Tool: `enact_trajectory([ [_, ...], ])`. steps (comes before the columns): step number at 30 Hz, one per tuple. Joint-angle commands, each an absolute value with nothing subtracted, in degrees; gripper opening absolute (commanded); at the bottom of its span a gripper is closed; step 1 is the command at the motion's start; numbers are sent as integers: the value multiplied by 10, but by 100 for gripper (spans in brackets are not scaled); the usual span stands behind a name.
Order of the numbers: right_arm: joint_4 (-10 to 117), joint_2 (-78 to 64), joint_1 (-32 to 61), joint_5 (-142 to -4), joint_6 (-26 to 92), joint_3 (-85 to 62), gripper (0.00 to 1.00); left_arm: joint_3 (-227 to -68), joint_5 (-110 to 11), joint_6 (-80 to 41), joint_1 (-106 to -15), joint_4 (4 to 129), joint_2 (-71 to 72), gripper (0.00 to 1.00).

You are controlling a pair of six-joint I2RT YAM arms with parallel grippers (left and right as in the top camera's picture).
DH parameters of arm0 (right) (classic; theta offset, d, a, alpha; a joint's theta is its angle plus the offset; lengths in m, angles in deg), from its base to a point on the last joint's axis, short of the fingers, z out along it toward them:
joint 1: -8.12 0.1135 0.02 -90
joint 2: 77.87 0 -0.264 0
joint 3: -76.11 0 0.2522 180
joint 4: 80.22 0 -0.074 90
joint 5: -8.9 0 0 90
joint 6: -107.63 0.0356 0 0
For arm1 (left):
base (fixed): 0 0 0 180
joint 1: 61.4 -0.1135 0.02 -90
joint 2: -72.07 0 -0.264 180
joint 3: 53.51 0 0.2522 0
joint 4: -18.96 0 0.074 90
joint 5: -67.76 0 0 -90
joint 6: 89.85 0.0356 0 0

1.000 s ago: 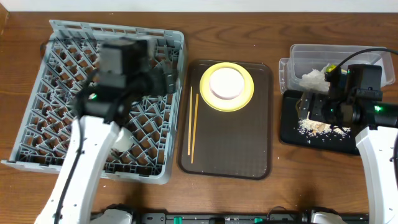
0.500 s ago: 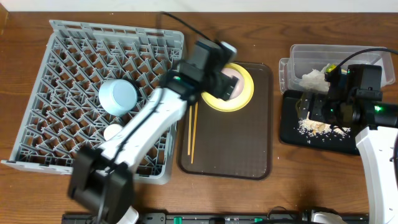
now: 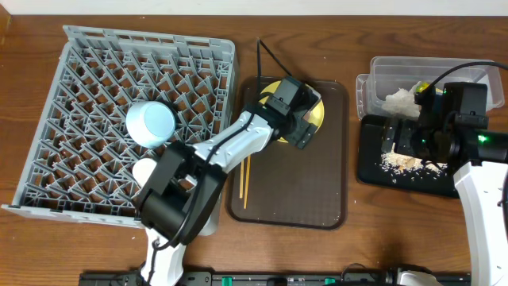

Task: Sort waste into correct bins and load items into the dishwasher
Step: 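Reach the left gripper to the yellow plate and grasp the pink bowl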

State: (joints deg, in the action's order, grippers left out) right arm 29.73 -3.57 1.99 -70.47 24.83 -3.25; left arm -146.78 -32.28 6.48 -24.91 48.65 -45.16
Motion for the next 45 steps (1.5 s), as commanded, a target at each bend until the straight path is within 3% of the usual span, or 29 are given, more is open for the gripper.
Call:
enact_trajectory([
  [1, 294, -40, 15, -706, 253, -41, 91, -1474, -316, 70, -250, 483, -462, 76],
  [6, 292, -40, 15, -706, 253, -41, 91, -1474, -316, 70, -250, 484, -461, 33],
  [9, 290, -40, 15, -706, 253, -41, 92, -1474, -316, 70, -249, 484, -458, 26],
  [12, 288, -40, 15, -706, 253, -41, 92, -1475, -316, 70, -249, 481, -438, 8],
  [13, 287, -40, 15, -706, 253, -41, 91, -1475, -316, 70, -249, 480, -430, 6],
  [22, 284, -40, 15, -706, 252, -41, 91, -1475, -316, 68, -263, 507, -309, 6],
  [28, 284, -40, 15, -706, 252, -41, 92, -1474, -351, 1, -338, 528, -212, 6],
  [45, 284, -40, 15, -706, 253, -41, 92, -1474, -888, -118, -644, 509, -277, 6],
])
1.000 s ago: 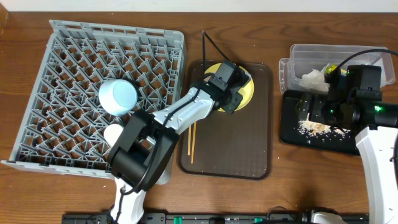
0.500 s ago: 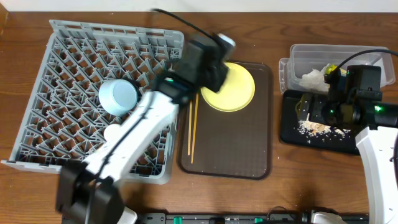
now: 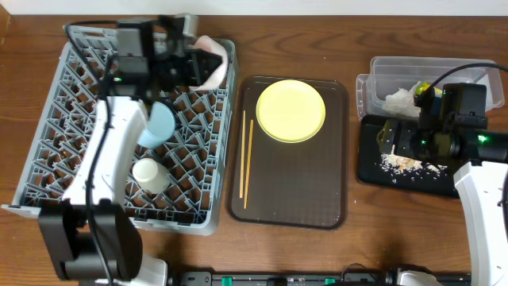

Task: Sort waste into correct bins and load items into the dishwasher
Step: 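Reach the left gripper to the yellow plate and grasp the pink bowl, then carry the pink bowl into the rack beside the blue bowl, release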

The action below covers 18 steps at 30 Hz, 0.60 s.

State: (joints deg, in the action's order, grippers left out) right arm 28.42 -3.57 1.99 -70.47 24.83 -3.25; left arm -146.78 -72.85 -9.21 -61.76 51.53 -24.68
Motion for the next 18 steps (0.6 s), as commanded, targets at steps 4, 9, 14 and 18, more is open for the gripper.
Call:
enact_trajectory([
  [4, 284, -40, 15, -706, 253, -41, 91, -1474, -943, -138, -675, 501, -316, 6],
  [9, 283, -40, 15, -706, 253, -41, 91, -1474, -963, -152, -708, 489, -357, 6],
  [14, 280, -40, 15, -706, 253, -41, 91, -1474, -966, -152, -735, 486, -386, 6],
  [18, 278, -40, 15, -706, 253, -41, 91, -1474, -973, -166, -750, 486, -410, 6],
])
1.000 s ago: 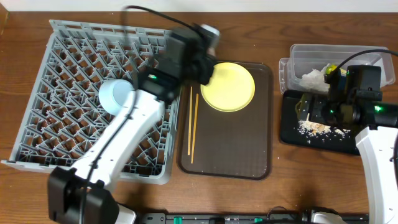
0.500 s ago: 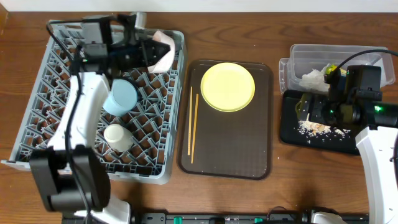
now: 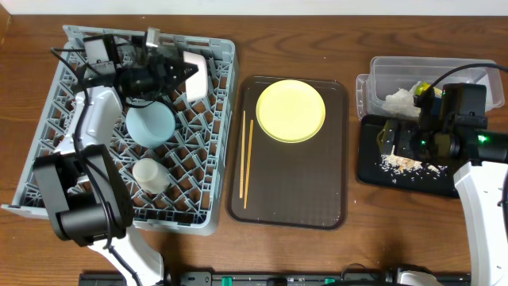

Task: Sort waste into correct bins and load items into the dishwasher
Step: 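Carry the pink bowl into the rack beside the blue bowl, release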

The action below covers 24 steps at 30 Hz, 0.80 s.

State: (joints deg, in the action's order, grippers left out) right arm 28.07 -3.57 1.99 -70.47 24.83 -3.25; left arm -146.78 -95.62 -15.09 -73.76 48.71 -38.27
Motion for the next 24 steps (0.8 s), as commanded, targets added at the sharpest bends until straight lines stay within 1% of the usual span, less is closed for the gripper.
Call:
enact_trajectory([
  [1, 277, -40, 15, -706, 253, -41, 91, -1474, -973, -171, -753, 486, -415, 6],
  [10, 274, -40, 15, -706, 253, -41, 91, -1474, -973, -178, -791, 499, -422, 6],
  [12, 274, -40, 15, -706, 253, -41, 91, -1474, -994, -180, -798, 514, -422, 7],
  [14, 274, -40, 15, -706, 253, -41, 91, -1474, -1008, -180, -802, 535, -421, 12],
  [15, 275, -40, 15, -706, 253, -41, 91, -1474, -1007, -180, -804, 550, -421, 17],
  [16, 275, -40, 15, -706, 253, -41, 91, -1474, -1007, -179, -805, 562, -420, 26],
  [17, 275, -40, 15, -706, 253, -41, 91, -1474, -1006, -179, -807, 572, -420, 27],
  [19, 274, -40, 15, -706, 253, -41, 91, -1474, -984, -175, -812, 597, -419, 39],
  [21, 274, -40, 15, -706, 253, -41, 91, -1474, -955, -162, -816, 613, -415, 39],
  [24, 273, -40, 15, -706, 253, -41, 91, -1474, -912, -143, -818, 634, -404, 43],
])
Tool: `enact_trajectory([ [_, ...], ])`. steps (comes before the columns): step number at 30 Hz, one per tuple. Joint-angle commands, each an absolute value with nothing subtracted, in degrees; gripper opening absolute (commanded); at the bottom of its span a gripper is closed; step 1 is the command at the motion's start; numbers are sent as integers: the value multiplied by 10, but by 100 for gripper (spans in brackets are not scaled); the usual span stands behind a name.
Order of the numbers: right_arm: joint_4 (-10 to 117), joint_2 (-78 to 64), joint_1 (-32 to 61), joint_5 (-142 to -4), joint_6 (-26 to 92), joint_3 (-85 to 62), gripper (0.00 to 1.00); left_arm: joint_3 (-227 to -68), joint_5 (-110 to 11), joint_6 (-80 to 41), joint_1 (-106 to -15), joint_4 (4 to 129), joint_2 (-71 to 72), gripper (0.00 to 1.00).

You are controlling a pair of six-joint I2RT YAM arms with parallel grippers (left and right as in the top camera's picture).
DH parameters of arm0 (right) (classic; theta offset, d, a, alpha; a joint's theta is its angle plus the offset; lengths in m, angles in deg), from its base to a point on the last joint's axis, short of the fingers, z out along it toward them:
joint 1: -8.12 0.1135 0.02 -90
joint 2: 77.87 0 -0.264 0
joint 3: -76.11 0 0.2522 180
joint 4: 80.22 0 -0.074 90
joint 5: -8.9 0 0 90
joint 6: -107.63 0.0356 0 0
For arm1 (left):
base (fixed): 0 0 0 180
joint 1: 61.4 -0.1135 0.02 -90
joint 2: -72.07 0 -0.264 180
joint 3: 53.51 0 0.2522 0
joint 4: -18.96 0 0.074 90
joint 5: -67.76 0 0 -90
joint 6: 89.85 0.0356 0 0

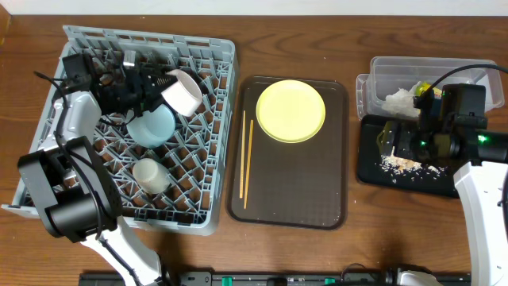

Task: Sort waste into correct bins and load items into the dishwasher
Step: 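Carry the pink bowl into the rack beside the blue bowl, release, then reach the left gripper to the tray and grasp a wooden chopstick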

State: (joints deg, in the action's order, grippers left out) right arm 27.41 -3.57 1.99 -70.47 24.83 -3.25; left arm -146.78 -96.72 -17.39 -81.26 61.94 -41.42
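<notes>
My left gripper (161, 83) reaches over the grey dish rack (218, 119) from its back left and is shut on a white bowl (185, 93), which is tilted just above the rack's back middle. A light blue cup (152, 127) sits right beneath it, and a small white cup (149, 174) stands nearer the front. The yellow plate (290, 110) and two chopsticks (247, 159) lie on the brown tray (317, 199). My right gripper (390, 137) hovers over the black tray (373, 171) with rice scraps (399, 163); its jaws are unclear.
A clear plastic container (397, 71) holding white and yellow waste stands behind the black tray at the back right. The rack's walls rise around the left arm. The right arm's body covers the black tray's right side.
My left gripper and the white bowl have shifted a little toward the front and left, and the bowl now hangs lower, next to the blue cup. The right arm has not moved.
My left gripper was first down at the yellow plate on the brown tray. Then it held a white bowl over the rack's back right corner, leaving the plate bare. After that the bowl stood further into the rack, and now beside the blue cup.
</notes>
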Motion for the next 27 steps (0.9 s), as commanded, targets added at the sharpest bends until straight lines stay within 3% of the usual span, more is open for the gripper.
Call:
enact_trajectory([
  [1, 273, -40, 15, -706, 253, -41, 91, -1474, -893, -130, -817, 642, -395, 45],
  [8, 273, -40, 15, -706, 253, -41, 91, -1474, -820, -104, -817, 659, -309, 56],
  [10, 273, -40, 15, -706, 253, -41, 91, -1474, -797, -104, -817, 661, -283, 65],
  [14, 274, -40, 15, -706, 253, -41, 91, -1474, -781, -103, -812, 664, -224, 67],
  [17, 275, -40, 15, -706, 252, -41, 91, -1474, -728, -103, -791, 680, -181, 76],
  [23, 275, -40, 9, -720, 253, -41, 91, -1474, -522, -73, -675, 735, -124, 82],
  [27, 275, -40, 8, -734, 253, -41, 92, -1474, -389, -73, -527, 737, -127, 88],
])
